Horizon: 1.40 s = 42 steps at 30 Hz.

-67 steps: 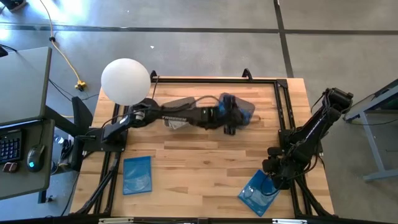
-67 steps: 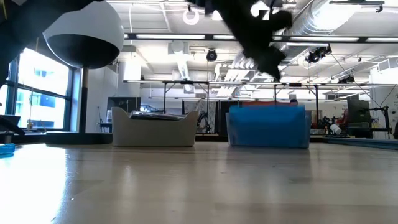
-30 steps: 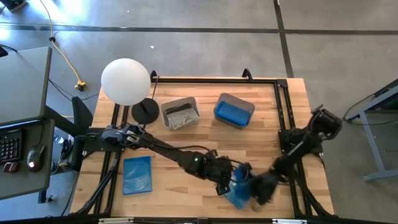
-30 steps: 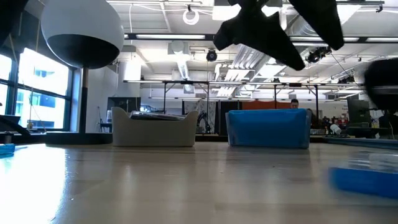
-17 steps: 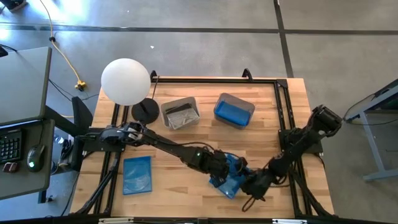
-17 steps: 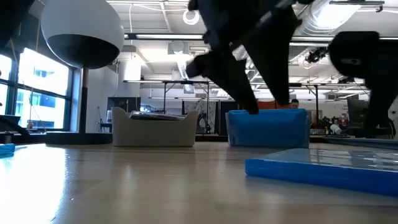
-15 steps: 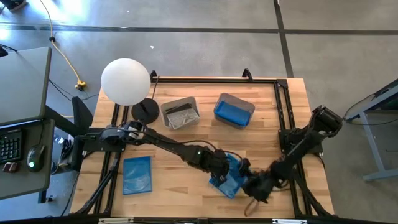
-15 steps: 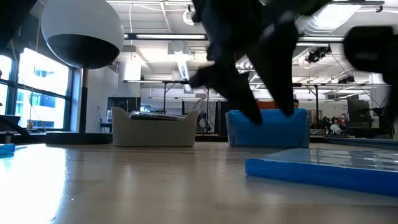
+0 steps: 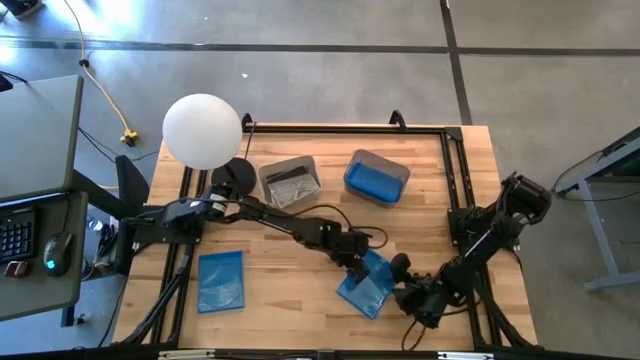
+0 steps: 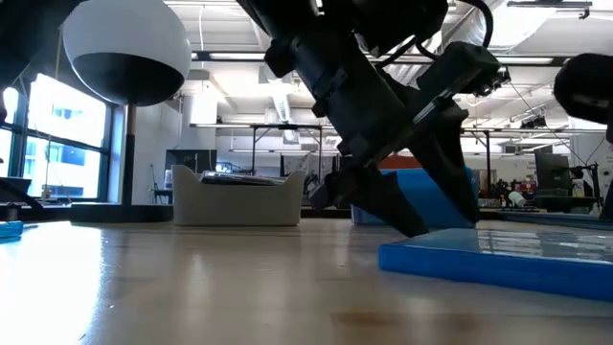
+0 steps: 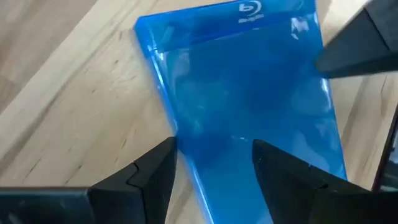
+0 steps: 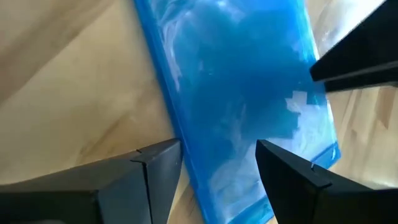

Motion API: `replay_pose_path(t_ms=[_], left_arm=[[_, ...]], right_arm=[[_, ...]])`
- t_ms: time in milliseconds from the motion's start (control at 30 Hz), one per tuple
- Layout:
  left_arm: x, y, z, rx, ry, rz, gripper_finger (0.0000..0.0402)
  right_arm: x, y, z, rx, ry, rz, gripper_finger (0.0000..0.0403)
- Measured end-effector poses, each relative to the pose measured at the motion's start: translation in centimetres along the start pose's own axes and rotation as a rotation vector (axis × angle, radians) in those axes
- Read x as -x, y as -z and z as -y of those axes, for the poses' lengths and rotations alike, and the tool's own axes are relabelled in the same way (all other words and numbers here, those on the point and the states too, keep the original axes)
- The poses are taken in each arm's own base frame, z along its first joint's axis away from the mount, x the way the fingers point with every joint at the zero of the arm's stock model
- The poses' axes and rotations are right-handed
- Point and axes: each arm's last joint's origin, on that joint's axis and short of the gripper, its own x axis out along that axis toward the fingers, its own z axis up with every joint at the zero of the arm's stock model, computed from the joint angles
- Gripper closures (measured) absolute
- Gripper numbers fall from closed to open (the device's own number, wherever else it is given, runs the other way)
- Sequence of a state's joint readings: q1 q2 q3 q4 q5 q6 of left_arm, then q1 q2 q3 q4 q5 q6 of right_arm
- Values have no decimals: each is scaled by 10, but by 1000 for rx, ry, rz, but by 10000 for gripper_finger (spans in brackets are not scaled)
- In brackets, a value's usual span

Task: Pick & place jewel cases by type
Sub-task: Put the right blue CD case into the black bin

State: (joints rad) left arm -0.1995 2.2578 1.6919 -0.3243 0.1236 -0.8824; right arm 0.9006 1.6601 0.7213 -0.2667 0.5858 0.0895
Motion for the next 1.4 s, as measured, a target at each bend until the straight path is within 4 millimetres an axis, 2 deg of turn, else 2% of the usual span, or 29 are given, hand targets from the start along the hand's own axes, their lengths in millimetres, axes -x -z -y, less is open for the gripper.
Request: replay_pose_path(t_ms=[167,300,667,967,1167,1400], left_arm=[[-6,7,1,49,6,-7,197],[-7,11,4,50,10,-3,197],[-10,10,11,78,83,2,197],[-10,15,14,83,70,-14,197],[-7,26,14,135,40,-134,197],[-11,31,23,159,134,-157,197]], right_arm=[[-8,0,-3,60,3,-9,202],[-7,0,-9,103,60,13,202],[-9,-8,-6,188,126,70,201],[-7,-2,-7,127,132,26,201],[-2,8,-13,73,146,-26,202],[-1,11,-14,60,145,-41,202]])
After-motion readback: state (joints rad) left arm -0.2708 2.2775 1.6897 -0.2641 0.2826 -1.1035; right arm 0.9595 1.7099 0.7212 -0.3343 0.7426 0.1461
